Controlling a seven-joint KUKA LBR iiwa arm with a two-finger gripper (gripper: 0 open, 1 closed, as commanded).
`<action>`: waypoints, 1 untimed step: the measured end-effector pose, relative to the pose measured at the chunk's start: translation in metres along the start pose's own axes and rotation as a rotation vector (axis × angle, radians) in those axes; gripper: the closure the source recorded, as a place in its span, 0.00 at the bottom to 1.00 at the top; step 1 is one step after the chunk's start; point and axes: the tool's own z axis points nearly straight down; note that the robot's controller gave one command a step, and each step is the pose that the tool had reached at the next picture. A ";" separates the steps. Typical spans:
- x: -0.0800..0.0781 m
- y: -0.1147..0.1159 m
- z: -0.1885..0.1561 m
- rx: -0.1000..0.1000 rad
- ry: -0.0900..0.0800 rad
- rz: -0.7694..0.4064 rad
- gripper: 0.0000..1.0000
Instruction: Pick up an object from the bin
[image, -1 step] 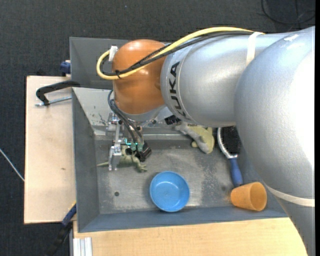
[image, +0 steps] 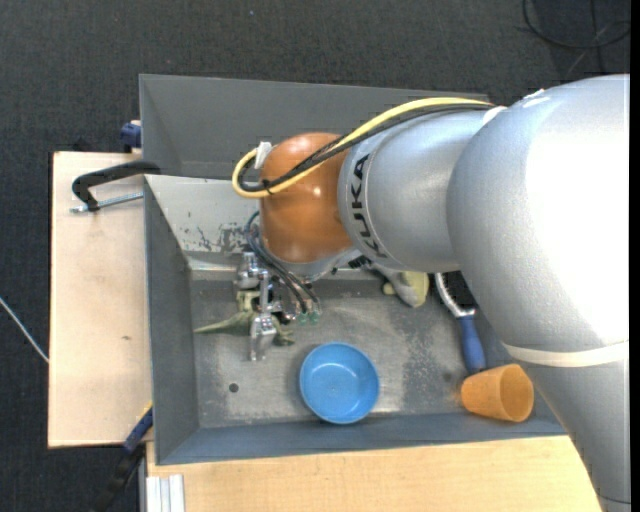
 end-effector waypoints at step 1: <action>0.000 0.003 -0.002 -0.003 -0.002 -0.002 1.00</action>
Offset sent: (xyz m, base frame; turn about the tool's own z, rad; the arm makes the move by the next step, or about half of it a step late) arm 0.0000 0.0000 0.0000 0.0000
